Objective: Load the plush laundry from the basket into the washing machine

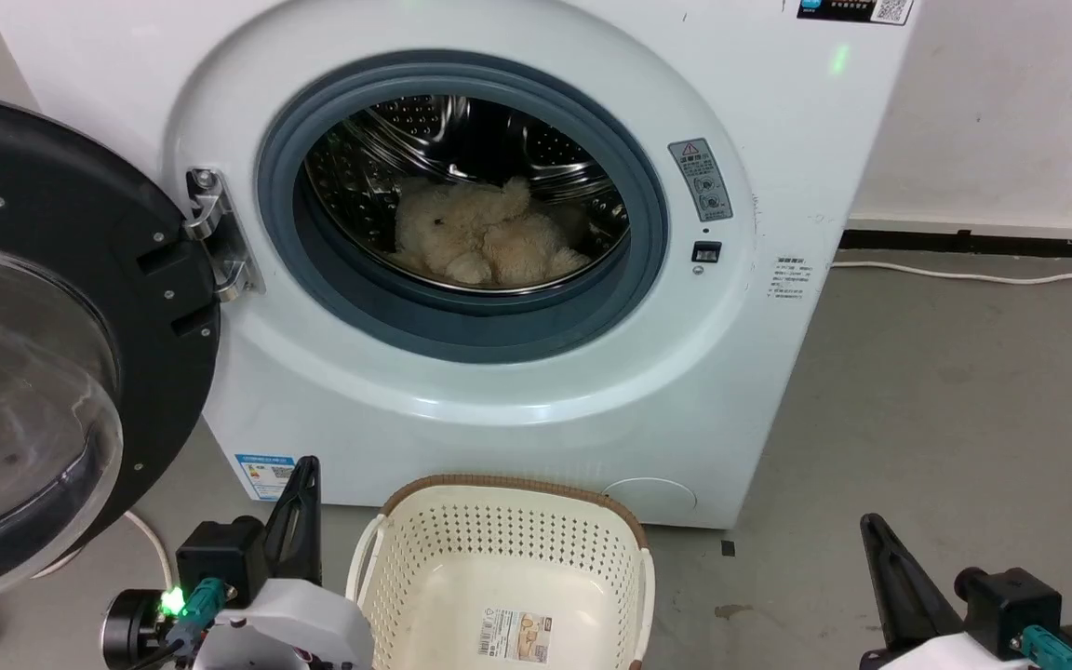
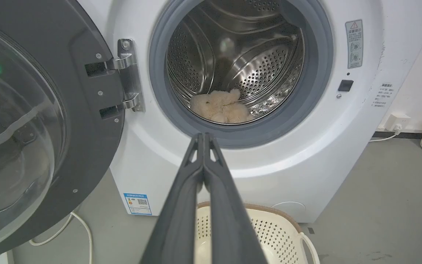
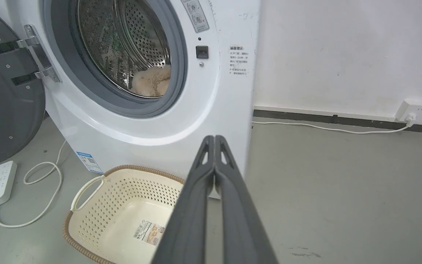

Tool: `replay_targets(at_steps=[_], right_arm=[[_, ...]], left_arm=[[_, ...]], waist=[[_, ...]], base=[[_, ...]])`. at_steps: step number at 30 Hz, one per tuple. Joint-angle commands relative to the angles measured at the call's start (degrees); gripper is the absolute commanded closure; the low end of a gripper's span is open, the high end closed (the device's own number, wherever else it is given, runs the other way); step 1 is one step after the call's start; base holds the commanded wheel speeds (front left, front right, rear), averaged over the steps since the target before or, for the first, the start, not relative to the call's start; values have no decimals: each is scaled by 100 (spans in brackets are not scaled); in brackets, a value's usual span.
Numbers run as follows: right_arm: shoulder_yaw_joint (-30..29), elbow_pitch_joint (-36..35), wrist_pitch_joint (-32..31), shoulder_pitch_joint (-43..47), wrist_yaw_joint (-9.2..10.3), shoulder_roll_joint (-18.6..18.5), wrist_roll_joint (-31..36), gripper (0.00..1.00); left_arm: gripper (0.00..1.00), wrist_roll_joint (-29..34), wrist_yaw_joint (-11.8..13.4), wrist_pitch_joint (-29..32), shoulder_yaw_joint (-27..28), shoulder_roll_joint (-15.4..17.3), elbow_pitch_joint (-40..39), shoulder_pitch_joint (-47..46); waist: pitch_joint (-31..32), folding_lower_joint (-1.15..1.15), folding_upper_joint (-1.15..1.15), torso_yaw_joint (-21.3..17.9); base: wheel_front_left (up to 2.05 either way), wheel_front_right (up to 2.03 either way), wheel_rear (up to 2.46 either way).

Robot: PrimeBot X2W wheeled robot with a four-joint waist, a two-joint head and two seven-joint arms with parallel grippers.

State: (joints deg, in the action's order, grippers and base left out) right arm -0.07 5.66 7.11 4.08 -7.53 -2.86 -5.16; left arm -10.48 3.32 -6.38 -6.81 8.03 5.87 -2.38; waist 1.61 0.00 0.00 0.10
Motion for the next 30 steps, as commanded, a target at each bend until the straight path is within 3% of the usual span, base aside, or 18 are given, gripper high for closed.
replay_targets(at_steps=[1,30], right_arm=[[2,-65,-45,-109,2,-1,58,100],[5,-322,-386,-262,3,-1,293,100]], left_arm=[[100,83,-42,43,53,-45,-57,96],[100,577,-191,348,375,-286,-329,169]], waist=[[-6,0,0,0],[-85,0,0,-5]], base=[[0,0,0],[0,0,0]])
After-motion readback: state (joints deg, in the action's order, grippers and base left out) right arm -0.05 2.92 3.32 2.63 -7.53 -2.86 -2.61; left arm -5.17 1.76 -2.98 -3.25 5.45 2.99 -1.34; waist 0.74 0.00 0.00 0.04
